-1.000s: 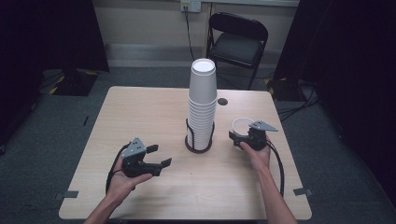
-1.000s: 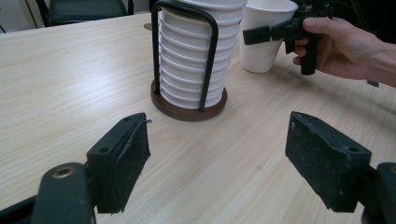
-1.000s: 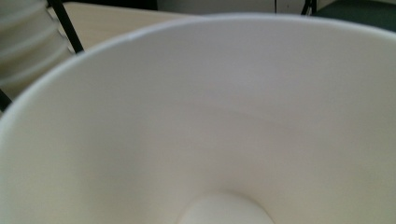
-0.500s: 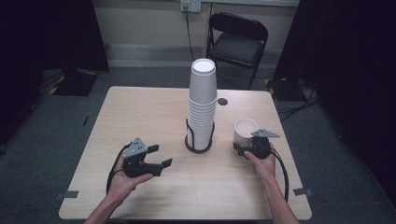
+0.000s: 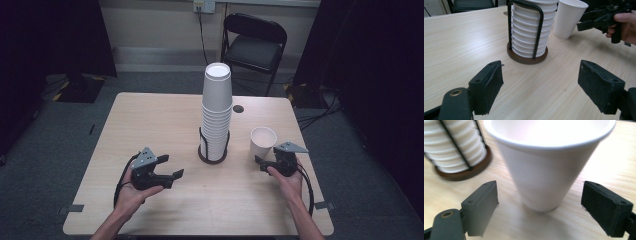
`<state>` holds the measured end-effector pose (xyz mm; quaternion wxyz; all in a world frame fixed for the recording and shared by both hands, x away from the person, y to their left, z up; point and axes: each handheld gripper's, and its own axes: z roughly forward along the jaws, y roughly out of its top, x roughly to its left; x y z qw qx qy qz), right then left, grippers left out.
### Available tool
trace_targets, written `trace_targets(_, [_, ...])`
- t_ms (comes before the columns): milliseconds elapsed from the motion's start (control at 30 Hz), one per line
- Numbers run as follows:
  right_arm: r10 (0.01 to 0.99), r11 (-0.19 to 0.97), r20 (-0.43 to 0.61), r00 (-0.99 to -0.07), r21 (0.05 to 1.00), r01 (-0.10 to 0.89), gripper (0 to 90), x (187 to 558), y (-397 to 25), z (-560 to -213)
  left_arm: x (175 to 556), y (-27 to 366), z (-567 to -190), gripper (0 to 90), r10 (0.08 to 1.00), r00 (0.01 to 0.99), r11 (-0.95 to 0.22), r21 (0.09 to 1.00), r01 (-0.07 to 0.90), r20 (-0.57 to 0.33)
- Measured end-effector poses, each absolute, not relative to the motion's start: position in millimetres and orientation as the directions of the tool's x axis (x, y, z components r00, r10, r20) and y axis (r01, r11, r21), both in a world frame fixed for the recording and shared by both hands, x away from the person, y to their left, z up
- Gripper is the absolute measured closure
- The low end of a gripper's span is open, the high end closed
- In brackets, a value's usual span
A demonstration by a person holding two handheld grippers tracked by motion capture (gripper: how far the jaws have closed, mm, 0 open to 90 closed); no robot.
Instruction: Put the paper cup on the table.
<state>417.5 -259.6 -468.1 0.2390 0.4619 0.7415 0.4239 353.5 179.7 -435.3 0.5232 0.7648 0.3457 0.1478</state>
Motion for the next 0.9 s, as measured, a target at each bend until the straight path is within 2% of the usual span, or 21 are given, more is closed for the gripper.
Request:
trace_targets(300, [0.873, 0.180, 0.068, -0.483, 0.875, 0.449, 14.6, 382, -255, -448, 354, 180, -438, 20.0, 0.690, 0.710, -0.213, 0.898, 0.384, -0.140])
trace_targets(633, [0.842, 0.184, 0.057, -0.537, 0.904, 0.385, 16.1, 341, -239, -436, 356, 180, -440, 20.0, 0.695, 0.705, -0.220, 0.892, 0.395, -0.141])
trace_targets(900, [0.848, 0.182, 0.062, -0.526, 0.899, 0.399, 13.2, 336, -238, -443, 356, 181, -441, 20.0, 0.696, 0.705, -0.230, 0.889, 0.395, -0.133])
